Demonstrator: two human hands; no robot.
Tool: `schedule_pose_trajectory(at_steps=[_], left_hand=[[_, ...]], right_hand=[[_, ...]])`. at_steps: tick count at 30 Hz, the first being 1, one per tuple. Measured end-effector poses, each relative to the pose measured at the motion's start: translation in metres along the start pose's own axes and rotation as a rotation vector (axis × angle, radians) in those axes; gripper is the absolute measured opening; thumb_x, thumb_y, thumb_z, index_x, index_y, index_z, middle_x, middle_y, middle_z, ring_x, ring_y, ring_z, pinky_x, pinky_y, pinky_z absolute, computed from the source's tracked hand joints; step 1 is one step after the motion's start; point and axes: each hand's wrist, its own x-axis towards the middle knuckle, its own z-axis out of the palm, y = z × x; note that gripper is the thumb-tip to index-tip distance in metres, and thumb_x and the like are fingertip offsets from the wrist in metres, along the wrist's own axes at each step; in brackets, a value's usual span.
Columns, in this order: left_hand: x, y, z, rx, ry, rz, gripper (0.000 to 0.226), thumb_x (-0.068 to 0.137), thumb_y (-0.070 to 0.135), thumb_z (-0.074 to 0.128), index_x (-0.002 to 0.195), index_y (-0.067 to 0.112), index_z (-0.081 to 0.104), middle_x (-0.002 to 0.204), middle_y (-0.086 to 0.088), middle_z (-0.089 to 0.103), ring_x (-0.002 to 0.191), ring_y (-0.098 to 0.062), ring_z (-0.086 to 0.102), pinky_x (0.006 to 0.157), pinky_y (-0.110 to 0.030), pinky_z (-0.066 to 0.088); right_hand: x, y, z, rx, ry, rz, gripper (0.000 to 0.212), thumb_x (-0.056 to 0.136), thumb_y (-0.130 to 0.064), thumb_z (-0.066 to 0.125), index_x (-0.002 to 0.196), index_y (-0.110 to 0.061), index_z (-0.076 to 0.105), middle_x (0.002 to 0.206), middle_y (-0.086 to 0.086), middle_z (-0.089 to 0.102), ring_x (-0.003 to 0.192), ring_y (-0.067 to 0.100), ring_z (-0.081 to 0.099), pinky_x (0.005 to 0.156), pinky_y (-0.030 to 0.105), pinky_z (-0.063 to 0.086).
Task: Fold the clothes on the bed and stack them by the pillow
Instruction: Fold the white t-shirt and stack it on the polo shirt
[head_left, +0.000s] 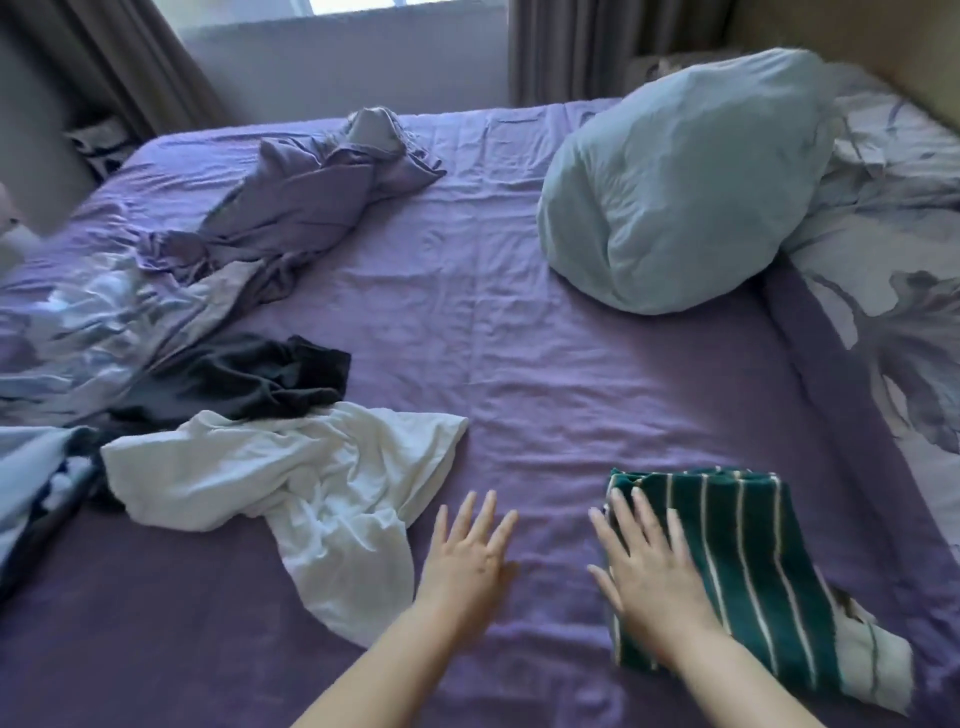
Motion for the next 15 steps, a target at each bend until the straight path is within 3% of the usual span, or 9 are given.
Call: schedule_pose_trajectory(at_steps=[1,2,4,6,8,10,12,15], left_hand=[[-0.010,-0.027,0.001,0.024,0.012,-0.017,0.055,0.090,0.045,0.033,0.141,0.026,0.044,0.152,0.000,0.029,0.140,-0.031,0.031,0.109,-0.053,0.029],[-0.019,-0.053,0.004,0.054,0.081,-0.027,0.054,0.090,0.043,0.035,0.140,0.023,0.045,0.151,-0.001,0.031,0.139,-0.032,0.032,0.108,-0.054,0.032],[-0.034,-0.103,0.007,0.041,0.031,-0.124,0.051,0.081,0.041,0.037,0.122,0.020,0.059,0.131,-0.009,0.058,0.119,-0.034,0.057,0.090,-0.052,0.049],[-0.051,-0.143,0.014,0.045,-0.045,-0.189,0.047,0.079,0.037,0.043,0.121,0.018,0.056,0.127,-0.014,0.061,0.114,-0.035,0.060,0.088,-0.048,0.050],[-0.061,-0.165,0.020,0.017,-0.024,-0.186,0.058,0.088,0.029,0.046,0.144,0.017,0.036,0.152,-0.016,0.031,0.138,-0.036,0.033,0.106,-0.050,0.032],[-0.070,-0.185,0.031,0.003,-0.094,-0.157,0.071,0.095,0.030,0.043,0.152,0.023,0.003,0.160,-0.007,-0.004,0.147,-0.028,0.000,0.116,-0.048,0.011],[-0.075,-0.192,0.040,-0.037,-0.118,-0.137,0.075,0.095,0.030,0.046,0.152,0.029,-0.004,0.159,-0.003,-0.012,0.147,-0.025,-0.004,0.117,-0.046,0.009],[-0.076,-0.199,0.053,-0.179,-0.063,-0.118,0.069,0.094,0.022,0.048,0.150,0.033,0.010,0.160,-0.001,-0.010,0.145,-0.025,0.006,0.114,-0.040,0.024]], right_hand=[[0.003,-0.021,0.003,0.006,-0.007,-0.029,0.069,0.096,-0.050,-0.001,0.129,-0.014,0.047,0.135,0.016,0.051,0.145,0.029,0.007,0.112,0.048,0.003],[0.005,-0.043,0.006,0.004,0.004,-0.073,0.068,0.097,-0.051,0.004,0.126,-0.013,0.053,0.133,0.016,0.053,0.140,0.032,0.020,0.110,0.048,0.007],[0.013,-0.091,0.011,0.011,0.013,-0.168,0.061,0.089,-0.052,0.026,0.117,-0.014,0.064,0.125,0.014,0.061,0.126,0.032,0.041,0.102,0.050,0.026],[0.021,-0.137,0.013,0.024,-0.051,-0.216,0.057,0.074,-0.051,0.039,0.107,-0.017,0.071,0.117,0.010,0.067,0.114,0.030,0.057,0.088,0.048,0.050],[0.024,-0.173,0.019,0.042,-0.096,-0.251,0.056,0.060,-0.055,0.063,0.104,-0.021,0.072,0.114,0.008,0.068,0.104,0.027,0.066,0.071,0.040,0.058],[0.028,-0.210,0.031,0.043,-0.136,-0.260,0.074,0.042,-0.055,0.083,0.108,-0.022,0.070,0.122,0.012,0.064,0.105,0.028,0.065,0.068,0.034,0.059],[0.029,-0.234,0.039,0.043,-0.173,-0.232,0.079,0.041,-0.050,0.087,0.113,-0.024,0.067,0.134,0.020,0.052,0.110,0.033,0.061,0.069,0.035,0.059],[0.030,-0.250,0.057,0.128,-0.125,-0.150,0.074,0.021,-0.036,0.093,0.092,-0.029,0.073,0.118,0.023,0.063,0.078,0.029,0.070,0.045,0.031,0.054]])
